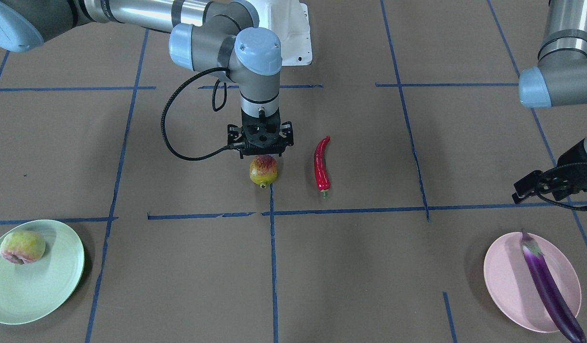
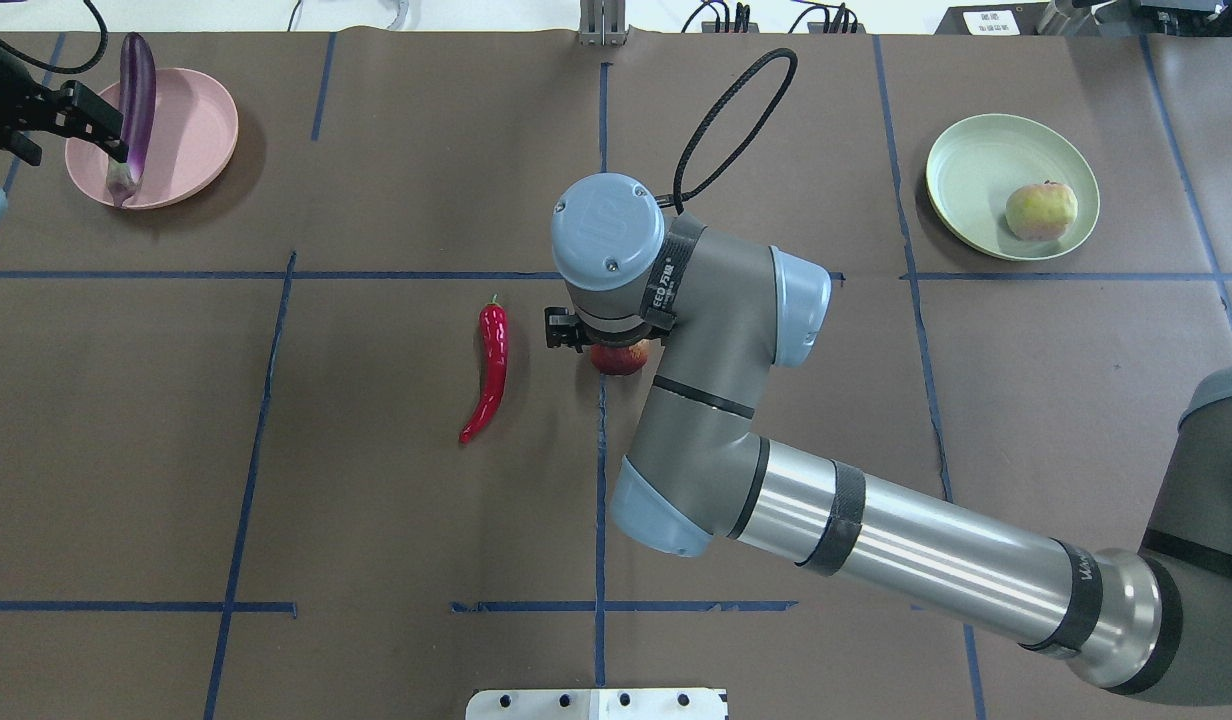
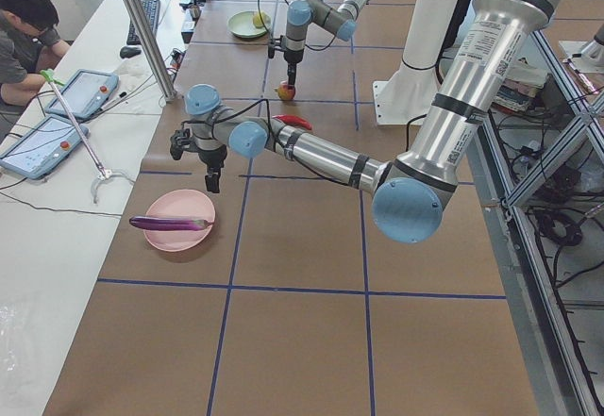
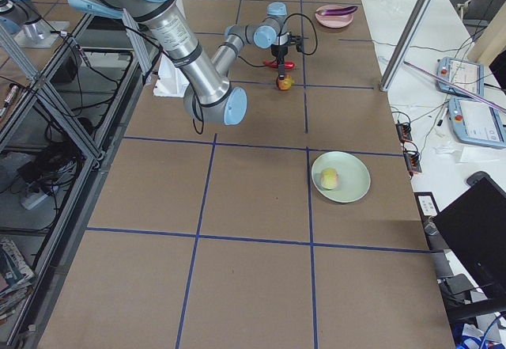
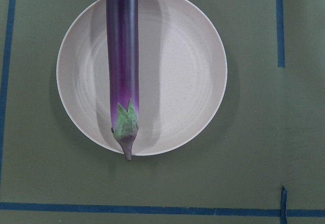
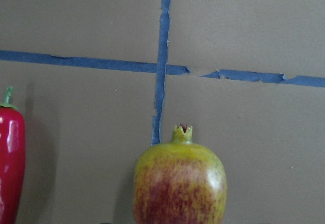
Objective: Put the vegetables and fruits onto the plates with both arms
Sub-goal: 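Move the right gripper down onto the pomegranate and grasp it, then carry the pomegranate with the right gripper onto the green plate and release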
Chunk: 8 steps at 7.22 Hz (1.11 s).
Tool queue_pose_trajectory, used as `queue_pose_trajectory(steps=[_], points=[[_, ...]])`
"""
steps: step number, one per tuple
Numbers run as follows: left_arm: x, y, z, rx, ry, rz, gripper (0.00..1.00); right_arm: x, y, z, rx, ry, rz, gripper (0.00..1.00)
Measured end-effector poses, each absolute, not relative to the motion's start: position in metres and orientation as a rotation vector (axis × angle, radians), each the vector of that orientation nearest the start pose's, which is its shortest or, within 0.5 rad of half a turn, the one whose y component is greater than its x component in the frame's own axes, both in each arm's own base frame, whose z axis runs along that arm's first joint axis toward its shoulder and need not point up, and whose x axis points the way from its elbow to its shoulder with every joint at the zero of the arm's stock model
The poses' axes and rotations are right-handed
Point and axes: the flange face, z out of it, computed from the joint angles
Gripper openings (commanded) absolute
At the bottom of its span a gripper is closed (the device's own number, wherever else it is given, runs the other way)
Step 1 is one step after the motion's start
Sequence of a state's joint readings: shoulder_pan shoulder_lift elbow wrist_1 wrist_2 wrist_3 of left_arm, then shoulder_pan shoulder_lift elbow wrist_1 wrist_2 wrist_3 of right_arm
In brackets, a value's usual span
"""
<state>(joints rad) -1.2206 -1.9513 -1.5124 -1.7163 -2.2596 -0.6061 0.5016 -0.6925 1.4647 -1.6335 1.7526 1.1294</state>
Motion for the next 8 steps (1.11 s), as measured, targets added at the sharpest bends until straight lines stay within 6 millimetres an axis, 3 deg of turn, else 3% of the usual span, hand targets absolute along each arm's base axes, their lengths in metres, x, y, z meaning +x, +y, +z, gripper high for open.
queue_pose_trajectory(steps=[4, 5, 6, 8], points=[[0.162, -0.636, 0.458, 0.083, 0.805, -0.077, 1.0, -0.628, -0.469, 0.19, 0.162, -0.665, -0.021, 0.97], [0.162, -0.636, 0.459, 0.083, 0.804, -0.078, 1.0, -0.635, -0.474, 0.197, 0.164, -0.665, -0.022, 0.37], [0.163, -0.636, 0.459, 0.08, 0.804, -0.081, 1.0, -0.639, -0.476, 0.201, 0.166, -0.664, -0.027, 0.04], [0.168, -0.634, 0.46, 0.072, 0.802, -0.086, 1.0, -0.639, -0.479, 0.201, 0.172, -0.663, -0.042, 0.03]])
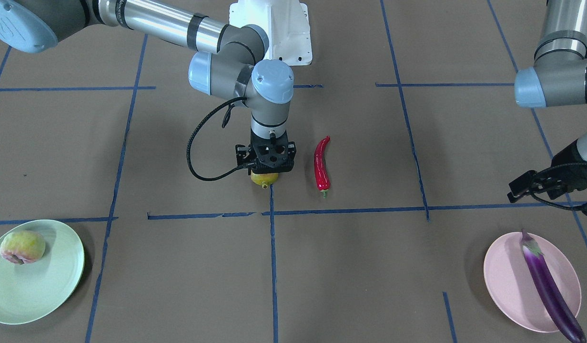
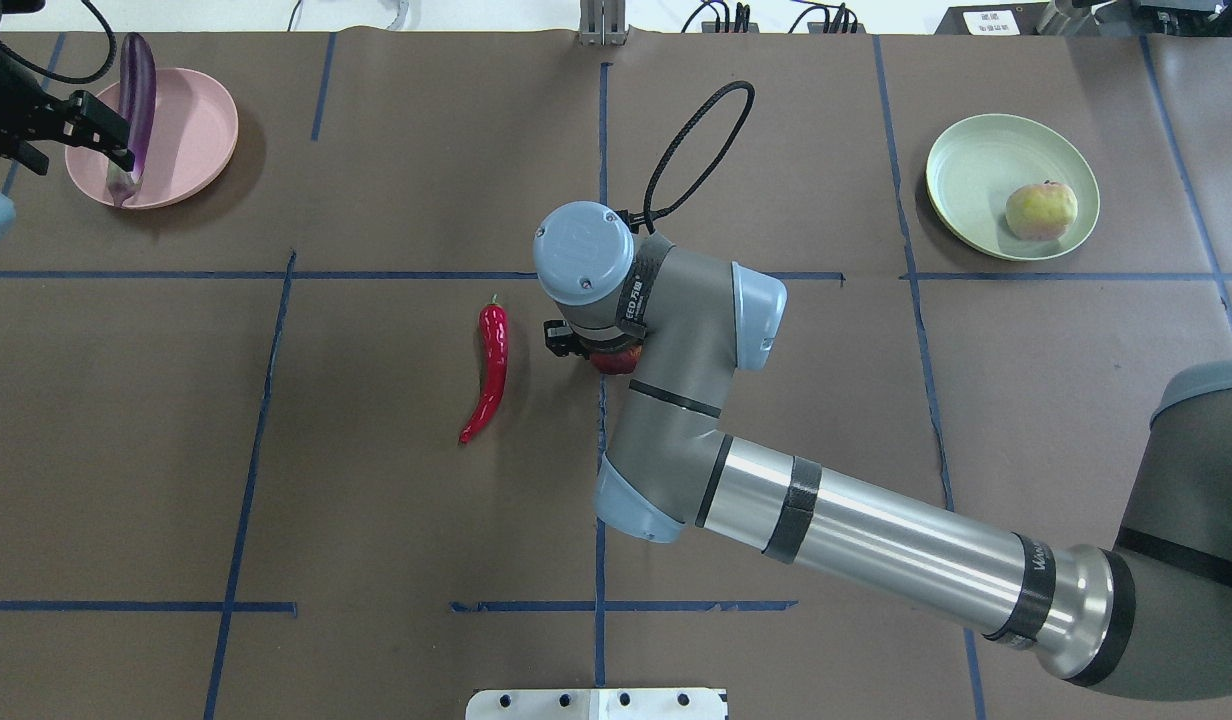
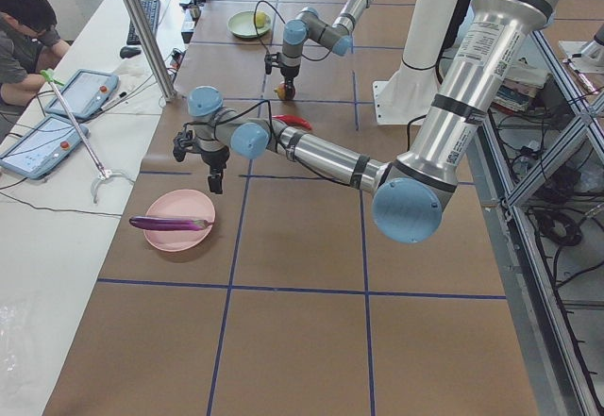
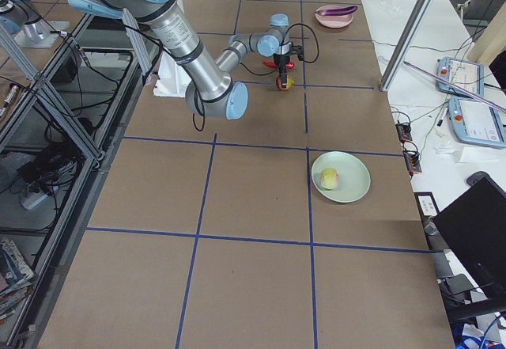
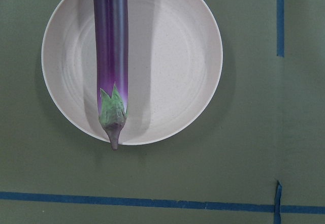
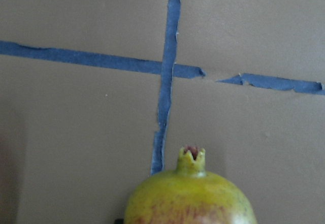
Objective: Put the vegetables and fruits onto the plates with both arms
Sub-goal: 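Carry the pomegranate with the right gripper onto the green plate and release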
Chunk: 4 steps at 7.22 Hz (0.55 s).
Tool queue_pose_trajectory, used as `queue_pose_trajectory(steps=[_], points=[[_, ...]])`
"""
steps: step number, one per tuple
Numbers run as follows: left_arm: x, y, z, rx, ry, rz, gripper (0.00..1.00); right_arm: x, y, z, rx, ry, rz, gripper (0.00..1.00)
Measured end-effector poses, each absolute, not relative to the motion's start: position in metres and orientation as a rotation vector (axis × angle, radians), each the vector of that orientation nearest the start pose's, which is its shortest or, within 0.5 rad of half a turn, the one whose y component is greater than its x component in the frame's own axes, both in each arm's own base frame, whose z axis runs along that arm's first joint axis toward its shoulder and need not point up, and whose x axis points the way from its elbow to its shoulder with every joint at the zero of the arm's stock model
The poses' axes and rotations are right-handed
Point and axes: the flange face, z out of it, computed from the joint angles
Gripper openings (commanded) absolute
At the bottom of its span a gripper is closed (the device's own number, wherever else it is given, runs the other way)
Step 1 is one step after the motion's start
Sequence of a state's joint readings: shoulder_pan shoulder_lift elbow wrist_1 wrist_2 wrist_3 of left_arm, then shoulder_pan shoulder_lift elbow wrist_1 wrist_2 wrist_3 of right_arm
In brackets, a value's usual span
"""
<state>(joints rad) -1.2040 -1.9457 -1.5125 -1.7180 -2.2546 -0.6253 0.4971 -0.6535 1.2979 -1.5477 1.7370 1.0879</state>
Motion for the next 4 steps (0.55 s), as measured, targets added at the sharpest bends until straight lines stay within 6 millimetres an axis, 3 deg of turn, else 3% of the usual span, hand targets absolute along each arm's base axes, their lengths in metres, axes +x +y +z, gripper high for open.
queue_pose_trajectory(steps=[2, 3, 4], points=[[0.173, -0.632, 0.461, 0.068, 0.801, -0.081, 1.0, -0.612, -0.504, 0.191, 0.191, -0.667, -0.037, 0.03], [0.178, -0.631, 0.461, 0.065, 0.801, -0.075, 1.0, -0.584, -0.533, 0.194, 0.202, -0.661, -0.053, 0.03], [0.183, -0.63, 0.461, 0.061, 0.801, -0.072, 1.0, -0.546, -0.571, 0.208, 0.213, -0.646, -0.088, 0.03]])
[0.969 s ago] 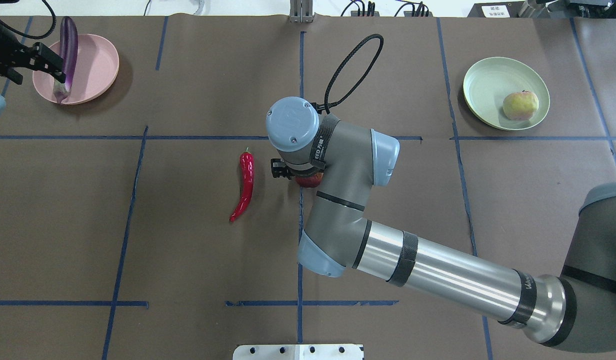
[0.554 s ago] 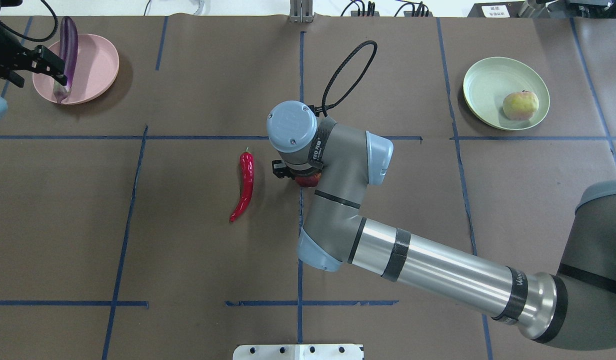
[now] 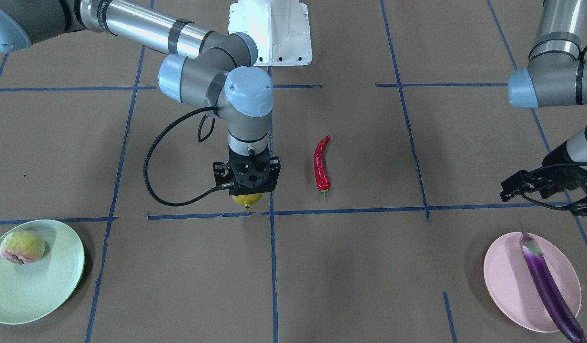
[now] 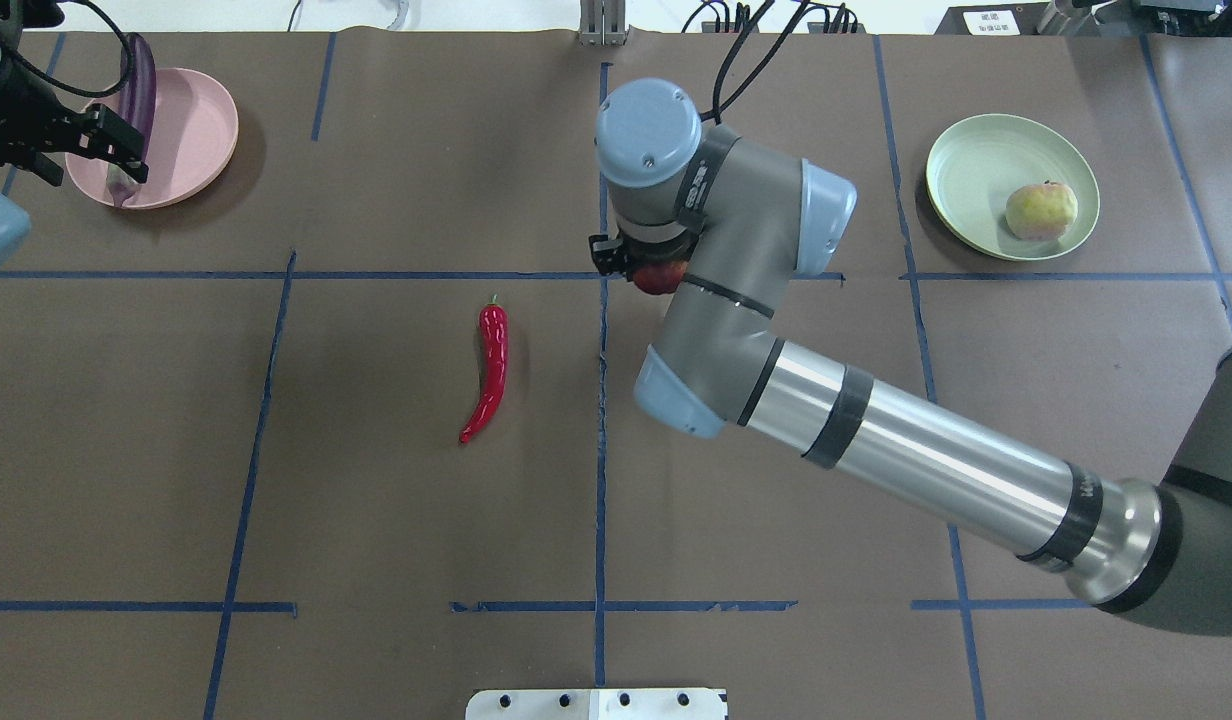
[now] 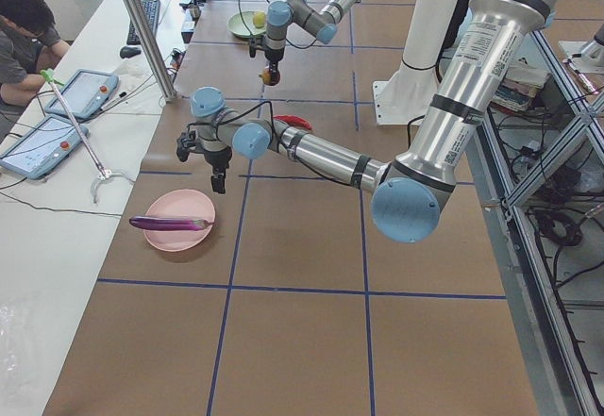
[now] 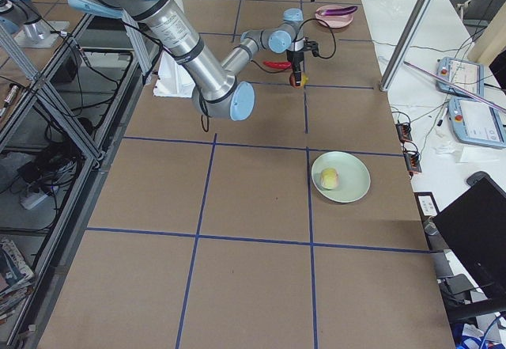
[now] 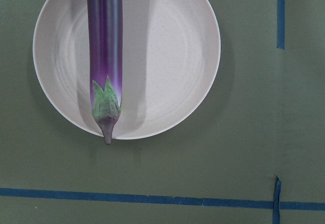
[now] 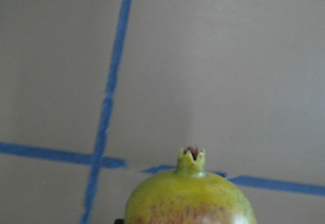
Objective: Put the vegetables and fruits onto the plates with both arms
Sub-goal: 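Carry the pomegranate with the right gripper onto the green plate and release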
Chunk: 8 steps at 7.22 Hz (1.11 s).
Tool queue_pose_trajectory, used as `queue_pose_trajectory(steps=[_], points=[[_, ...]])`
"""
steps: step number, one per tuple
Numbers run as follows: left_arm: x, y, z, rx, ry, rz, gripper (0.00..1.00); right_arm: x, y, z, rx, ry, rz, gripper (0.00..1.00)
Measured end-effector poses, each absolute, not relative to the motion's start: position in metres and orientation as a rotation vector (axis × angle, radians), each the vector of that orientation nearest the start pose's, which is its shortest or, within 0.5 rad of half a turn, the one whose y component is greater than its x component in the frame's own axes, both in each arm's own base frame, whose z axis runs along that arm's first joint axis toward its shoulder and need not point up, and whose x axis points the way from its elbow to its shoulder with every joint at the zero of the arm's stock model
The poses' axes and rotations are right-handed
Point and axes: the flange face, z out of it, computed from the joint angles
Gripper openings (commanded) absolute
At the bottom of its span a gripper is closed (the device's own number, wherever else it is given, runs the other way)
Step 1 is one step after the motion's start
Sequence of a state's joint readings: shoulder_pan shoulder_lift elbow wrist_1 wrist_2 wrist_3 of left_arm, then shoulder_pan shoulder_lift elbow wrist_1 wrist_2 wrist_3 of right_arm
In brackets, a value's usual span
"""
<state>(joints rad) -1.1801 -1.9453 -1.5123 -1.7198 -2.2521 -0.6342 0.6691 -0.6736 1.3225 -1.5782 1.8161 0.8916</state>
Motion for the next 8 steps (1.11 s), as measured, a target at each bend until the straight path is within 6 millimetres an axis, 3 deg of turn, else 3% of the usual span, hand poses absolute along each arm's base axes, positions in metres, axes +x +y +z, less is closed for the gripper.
queue_pose_trajectory(steps=[2, 3, 4, 5, 6, 7, 8], points=[[0.194, -0.627, 0.458, 0.051, 0.805, -0.074, 1.0, -0.443, -0.646, 0.278, 0.246, -0.575, -0.218, 0.03], [0.197, -0.626, 0.457, 0.048, 0.806, -0.074, 1.0, -0.39, -0.673, 0.321, 0.243, -0.551, -0.281, 0.03], [0.199, -0.625, 0.457, 0.047, 0.806, -0.073, 1.0, -0.349, -0.695, 0.366, 0.246, -0.558, -0.32, 0.04], [0.201, -0.625, 0.457, 0.046, 0.806, -0.071, 1.0, -0.32, -0.711, 0.417, 0.265, -0.583, -0.337, 0.25], [0.201, -0.625, 0.456, 0.046, 0.805, -0.071, 1.0, -0.302, -0.72, 0.46, 0.278, -0.598, -0.34, 0.63], [0.202, -0.625, 0.456, 0.046, 0.805, -0.072, 1.0, -0.295, -0.722, 0.485, 0.275, -0.6, -0.34, 0.99], [0.203, -0.624, 0.454, 0.047, 0.806, -0.073, 1.0, -0.292, -0.722, 0.499, 0.266, -0.599, -0.338, 1.0]])
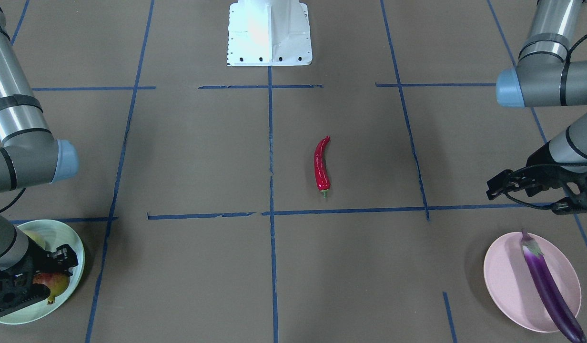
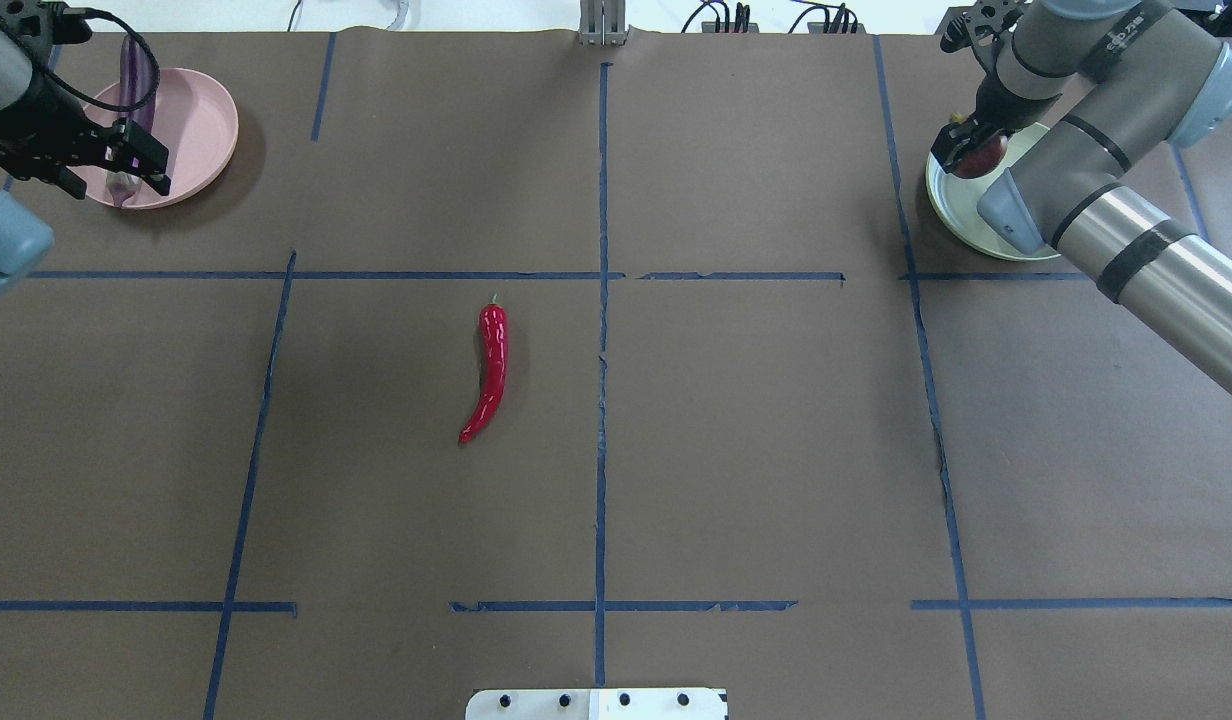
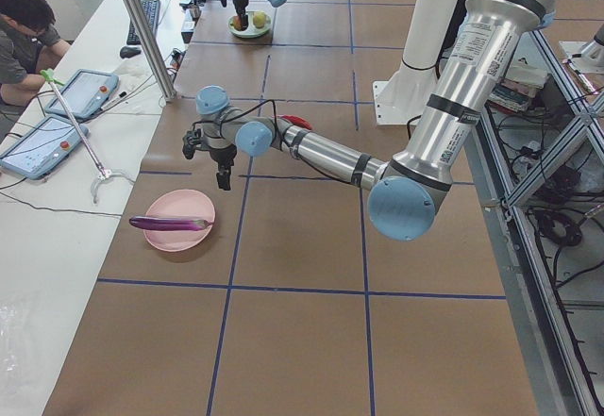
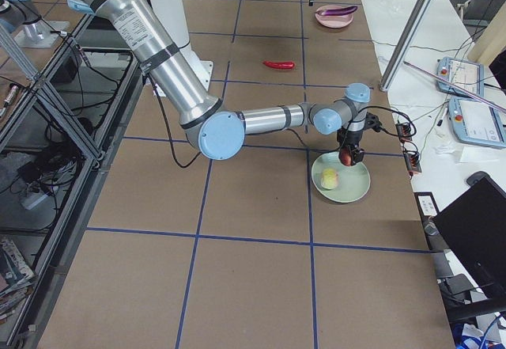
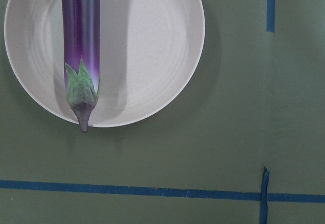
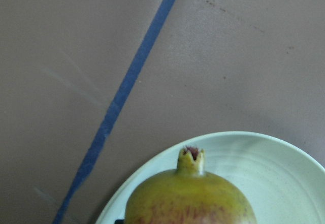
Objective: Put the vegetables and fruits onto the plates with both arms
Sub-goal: 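Carry the pomegranate with the right gripper onto the green plate and release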
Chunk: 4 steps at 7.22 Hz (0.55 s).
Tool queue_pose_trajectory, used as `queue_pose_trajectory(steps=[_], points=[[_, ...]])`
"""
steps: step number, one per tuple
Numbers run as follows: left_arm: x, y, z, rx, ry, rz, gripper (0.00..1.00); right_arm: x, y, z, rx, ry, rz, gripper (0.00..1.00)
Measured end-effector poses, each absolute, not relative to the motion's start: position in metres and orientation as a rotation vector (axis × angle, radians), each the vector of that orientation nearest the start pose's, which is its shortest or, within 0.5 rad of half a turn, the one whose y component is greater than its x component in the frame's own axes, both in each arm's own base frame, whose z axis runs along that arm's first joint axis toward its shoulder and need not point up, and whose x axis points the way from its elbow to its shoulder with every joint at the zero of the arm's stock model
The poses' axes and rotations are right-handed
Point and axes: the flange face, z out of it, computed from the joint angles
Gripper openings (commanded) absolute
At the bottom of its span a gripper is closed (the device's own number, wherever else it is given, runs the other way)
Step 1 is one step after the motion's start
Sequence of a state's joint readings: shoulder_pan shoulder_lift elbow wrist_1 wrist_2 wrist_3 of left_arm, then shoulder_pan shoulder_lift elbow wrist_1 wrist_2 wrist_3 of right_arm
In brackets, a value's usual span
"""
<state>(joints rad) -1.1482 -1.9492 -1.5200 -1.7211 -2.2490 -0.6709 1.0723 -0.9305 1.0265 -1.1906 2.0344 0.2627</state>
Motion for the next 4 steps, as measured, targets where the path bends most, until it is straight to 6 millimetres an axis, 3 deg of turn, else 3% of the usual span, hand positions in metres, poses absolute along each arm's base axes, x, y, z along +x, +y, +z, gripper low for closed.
queue_pose_trajectory(steps=[2, 3, 4], points=[[0.21, -0.622, 0.45, 0.046, 0.81, -0.066, 1.0, -0.285, -0.722, 0.508, 0.26, -0.6, -0.322, 1.0], [0.226, -0.618, 0.443, 0.043, 0.816, -0.045, 1.0, -0.27, -0.726, 0.506, 0.254, -0.614, -0.301, 1.0], [0.252, -0.612, 0.431, 0.036, 0.827, -0.02, 1.0, -0.243, -0.732, 0.503, 0.239, -0.641, -0.271, 1.0]])
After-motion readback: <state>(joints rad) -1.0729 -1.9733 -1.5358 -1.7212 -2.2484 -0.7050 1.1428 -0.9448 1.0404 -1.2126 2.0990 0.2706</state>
